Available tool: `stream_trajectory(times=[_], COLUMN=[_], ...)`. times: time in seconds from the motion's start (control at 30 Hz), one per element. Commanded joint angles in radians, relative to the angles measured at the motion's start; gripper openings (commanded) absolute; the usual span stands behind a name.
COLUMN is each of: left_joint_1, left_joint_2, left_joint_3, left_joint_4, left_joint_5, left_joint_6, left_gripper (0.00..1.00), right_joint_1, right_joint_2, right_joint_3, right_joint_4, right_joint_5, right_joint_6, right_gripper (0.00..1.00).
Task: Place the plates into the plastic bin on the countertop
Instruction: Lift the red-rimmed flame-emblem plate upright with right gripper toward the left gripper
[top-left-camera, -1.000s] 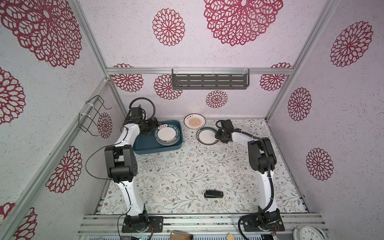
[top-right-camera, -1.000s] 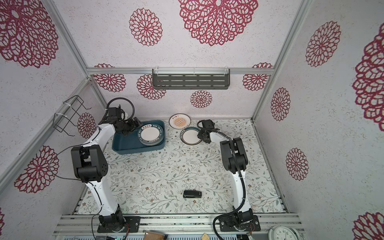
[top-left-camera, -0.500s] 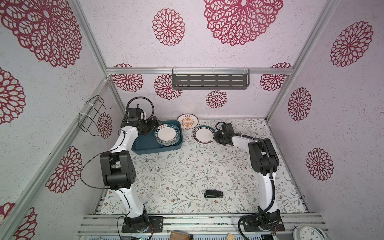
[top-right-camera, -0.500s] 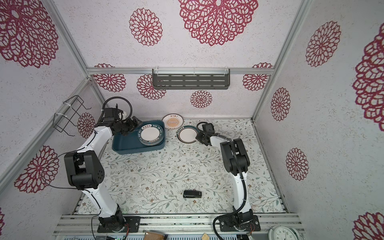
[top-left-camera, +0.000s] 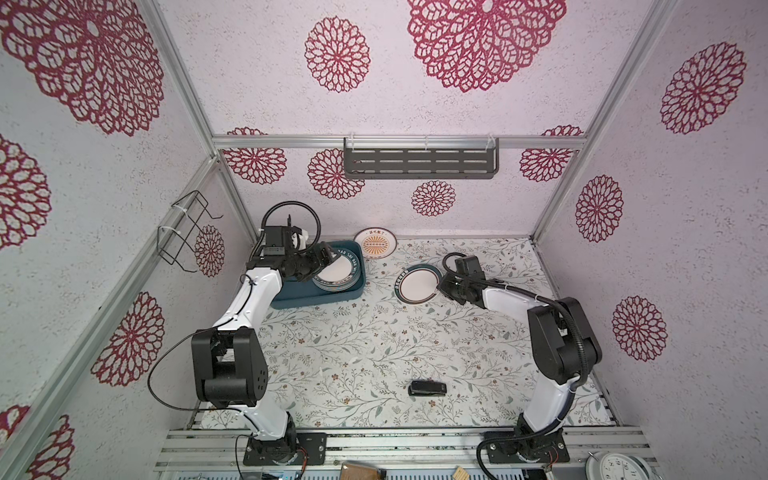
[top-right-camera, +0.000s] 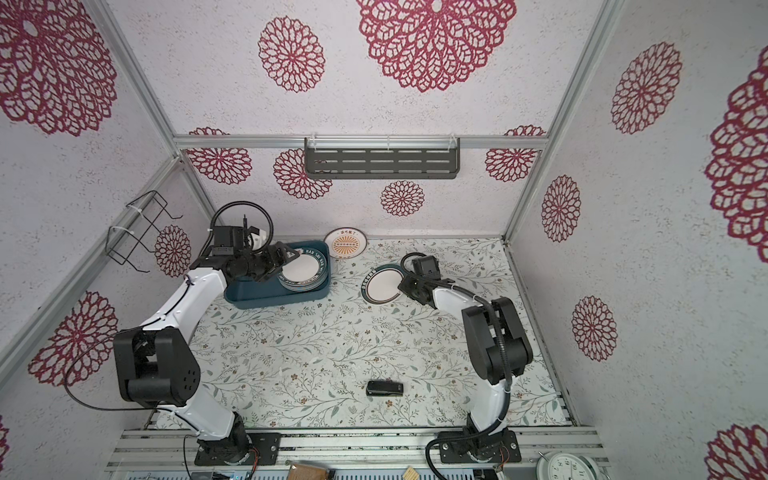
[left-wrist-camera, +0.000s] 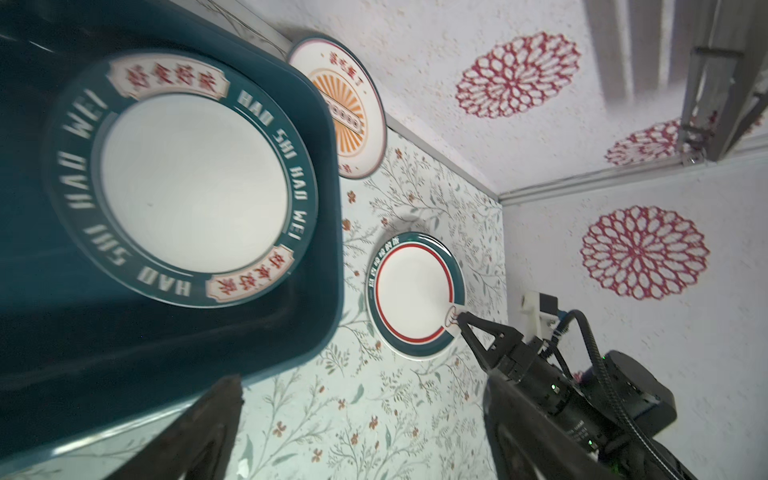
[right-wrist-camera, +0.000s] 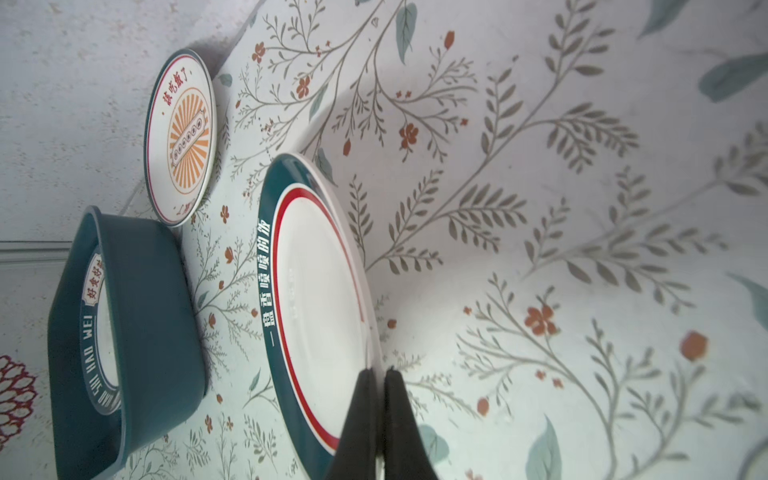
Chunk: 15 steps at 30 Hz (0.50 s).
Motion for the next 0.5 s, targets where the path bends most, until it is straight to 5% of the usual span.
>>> stream_trajectory(times=[0.0,0.47], left_joint_1=[-0.058,-0.155], left_joint_2=[-0.032,-0.002], left_joint_3=[-0.032,-0.132], left_joint_4=[0.011,0.156], left_joint_5=[0.048,0.162], left_joint_6=[0.012,-0.064], left_gripper=[0.92,0.88], right_joint_1=[0.019,0.043], right_joint_2=[-0.106,-0.306], right_joint_3=[-0.030,-0.094], right_joint_4=[-0.004,0.072], right_joint_5=[0.019,-0.052], right_joint_6=[-0.012,0.075], right_gripper=[0.00,0.00])
